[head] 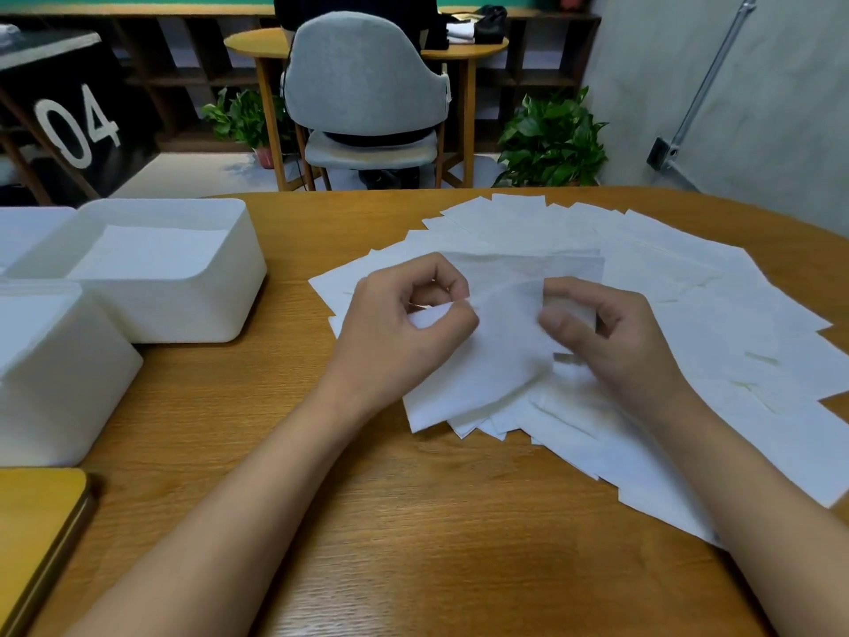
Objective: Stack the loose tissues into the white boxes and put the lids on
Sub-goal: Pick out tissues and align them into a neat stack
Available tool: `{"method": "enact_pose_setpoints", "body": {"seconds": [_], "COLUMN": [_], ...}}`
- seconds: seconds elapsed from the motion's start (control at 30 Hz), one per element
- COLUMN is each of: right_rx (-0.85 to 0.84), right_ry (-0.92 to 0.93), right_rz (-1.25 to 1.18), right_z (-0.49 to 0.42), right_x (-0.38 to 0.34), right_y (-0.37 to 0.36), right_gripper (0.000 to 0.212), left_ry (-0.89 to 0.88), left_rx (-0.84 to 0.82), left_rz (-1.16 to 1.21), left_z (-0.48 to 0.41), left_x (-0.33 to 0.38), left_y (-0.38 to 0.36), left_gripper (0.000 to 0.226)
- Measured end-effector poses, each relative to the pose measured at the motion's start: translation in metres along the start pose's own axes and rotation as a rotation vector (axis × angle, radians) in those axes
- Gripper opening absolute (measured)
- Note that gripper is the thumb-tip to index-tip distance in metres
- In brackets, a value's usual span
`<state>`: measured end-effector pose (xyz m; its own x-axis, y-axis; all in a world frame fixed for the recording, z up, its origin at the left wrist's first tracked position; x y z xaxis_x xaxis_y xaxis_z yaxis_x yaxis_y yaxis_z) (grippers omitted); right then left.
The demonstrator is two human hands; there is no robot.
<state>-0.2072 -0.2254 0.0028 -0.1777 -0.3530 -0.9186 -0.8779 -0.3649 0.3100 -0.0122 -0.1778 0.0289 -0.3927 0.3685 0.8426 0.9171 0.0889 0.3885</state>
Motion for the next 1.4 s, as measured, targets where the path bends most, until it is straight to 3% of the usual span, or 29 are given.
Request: {"method": "enact_pose_setpoints", "body": {"seconds": [0.07, 0.13, 0.23, 0.5, 0.67, 0.87, 0.97, 1.07, 1.2, 1.3, 1.4], "right_rx": [0.018, 0.038, 0.079, -0.085, -0.136, -0.144, -0.112, -0.073, -0.072, -0.108, 0.016], "right_ry": [-0.003, -0.007, -0.04, 0.039, 0.068, 0.112, 0.142, 0.126, 0.12, 0.075, -0.003], "right_rz": [-0.033, -0.061, -0.128, 0.005, 0.054, 0.134, 0.054, -0.096, -0.087, 0.04, 0.049], "right_z": [0.001, 0.0, 0.0, 0.002, 0.003, 0.004, 0.003, 0.001, 0.0, -0.002, -0.004], "right_x": [0.0, 0.0, 0.006, -0.011, -0.015, -0.018, -0.021, -0.017, -0.016, -0.009, 0.006], "right_y": [-0.001, 0.0, 0.005, -0.018, -0.025, -0.025, -0.019, -0.01, -0.003, -0.007, 0.005], "right_gripper": [0.027, 0.007, 0.01, 0.067, 0.076, 0.068, 0.062, 0.054, 0.042, 0.027, 0.031], "left_ry": [0.031, 0.051, 0.098, 0.143, 0.137, 0.087, 0.122, 0.285, 0.324, 0.253, 0.136], "left_rx": [0.02, 0.031, -0.02, 0.032, 0.017, 0.081, 0.112, 0.061, 0.102, 0.146, 0.114], "left_rz": [0.006, -0.009, 0.014, 0.138, 0.111, 0.067, -0.022, 0.19, 0.321, 0.191, -0.094], "left_z": [-0.001, -0.003, -0.003, -0.002, -0.002, 0.0, 0.0, 0.002, 0.005, 0.003, 0.001], "left_x": [-0.006, -0.012, -0.02, -0.021, -0.019, -0.018, -0.022, -0.037, -0.04, -0.038, -0.029], "left_y": [0.0, 0.001, -0.004, 0.001, -0.002, -0.002, -0.001, -0.008, -0.002, 0.003, 0.002], "left_gripper": [0.009, 0.009, 0.023, 0.032, 0.034, 0.038, 0.045, 0.047, 0.044, 0.047, 0.057]}}
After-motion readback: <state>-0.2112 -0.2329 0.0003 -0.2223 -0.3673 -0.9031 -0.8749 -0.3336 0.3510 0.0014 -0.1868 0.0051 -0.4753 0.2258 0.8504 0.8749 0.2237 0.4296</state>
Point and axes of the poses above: each hand's wrist, its own z-axis away from the middle knuckle, its own y-axis out of the back of the hand, x = y × z, the point moved 10 cm from there along -z, towards the middle knuckle, and after that the axes turned 7 degrees about -x, right-handed, at the moved point
